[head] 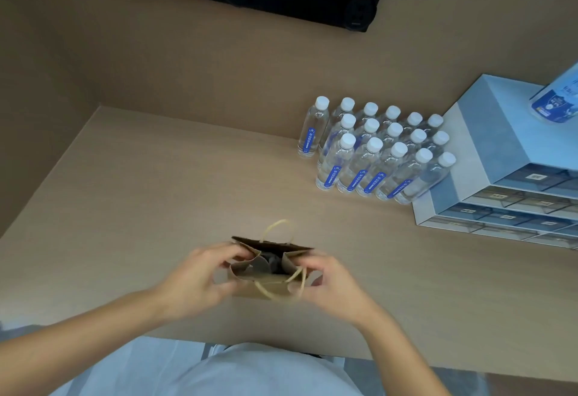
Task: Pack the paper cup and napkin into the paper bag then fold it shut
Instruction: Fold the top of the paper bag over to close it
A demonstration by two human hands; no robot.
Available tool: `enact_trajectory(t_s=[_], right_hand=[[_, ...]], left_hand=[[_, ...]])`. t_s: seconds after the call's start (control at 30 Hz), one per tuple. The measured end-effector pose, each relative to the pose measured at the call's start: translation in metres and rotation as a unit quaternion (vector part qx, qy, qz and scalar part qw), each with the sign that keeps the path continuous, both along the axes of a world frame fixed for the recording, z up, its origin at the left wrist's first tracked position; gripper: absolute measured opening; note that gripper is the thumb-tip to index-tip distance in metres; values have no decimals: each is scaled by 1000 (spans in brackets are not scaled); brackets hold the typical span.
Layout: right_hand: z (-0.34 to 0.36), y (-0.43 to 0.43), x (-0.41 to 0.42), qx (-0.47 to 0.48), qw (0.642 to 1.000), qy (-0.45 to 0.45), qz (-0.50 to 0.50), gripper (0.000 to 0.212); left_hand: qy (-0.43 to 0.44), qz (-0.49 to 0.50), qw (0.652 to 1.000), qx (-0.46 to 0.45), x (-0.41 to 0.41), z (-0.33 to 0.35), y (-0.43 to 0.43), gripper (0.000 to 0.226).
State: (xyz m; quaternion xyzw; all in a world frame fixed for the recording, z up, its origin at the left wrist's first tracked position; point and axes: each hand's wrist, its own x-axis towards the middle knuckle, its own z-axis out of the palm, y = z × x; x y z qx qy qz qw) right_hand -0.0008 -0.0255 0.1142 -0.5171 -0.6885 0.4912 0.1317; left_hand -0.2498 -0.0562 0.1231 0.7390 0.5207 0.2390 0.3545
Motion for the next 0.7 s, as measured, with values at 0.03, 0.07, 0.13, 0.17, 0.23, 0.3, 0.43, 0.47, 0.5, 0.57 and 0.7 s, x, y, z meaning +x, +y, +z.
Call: enact_trajectory(t_s=[0.03, 0.07, 0.13, 0.17, 0.23, 0.3, 0.43, 0.47, 0.5, 0.57, 0.7], right_hand=[[-1, 1, 3, 15, 1000, 0, -25, 33], [-2, 1, 8, 31, 999, -2, -42, 35], [-3, 1, 15, 70, 997, -13, -41, 40], [-3, 1, 14, 90, 995, -8, -36, 39], [-6, -1, 5, 142, 989, 20, -47, 30], [-9, -2, -3, 193, 974, 52, -104, 23], [-28, -7, -4, 184, 949, 103, -236, 59], [-31, -9, -3, 186, 949, 97, -237, 65], [-33, -10, -3, 188, 951, 88, -230, 65], [-33, -10, 0, 198, 962, 50, -179, 57], [-29, -4, 2, 208, 972, -13, -111, 44]], left_hand=[[-1, 3, 1000, 16, -5, -1, 1, 36], [11, 12, 999, 36, -9, 0, 2, 34], [32, 39, 996, 67, -13, 1, 3, 30], [25, 50, 995, 78, -11, 0, 3, 28], [-15, 63, 993, 97, -3, -3, 4, 30], [-57, 98, 989, 93, 2, -10, 6, 44], [-39, 91, 982, 160, 4, -16, 10, 44], [-2, 39, 979, 201, 3, -15, 11, 37], [46, -19, 971, 233, 2, -14, 11, 34], [134, -98, 960, 224, 0, -19, 11, 43], [167, -115, 972, 120, 2, -37, 12, 40]])
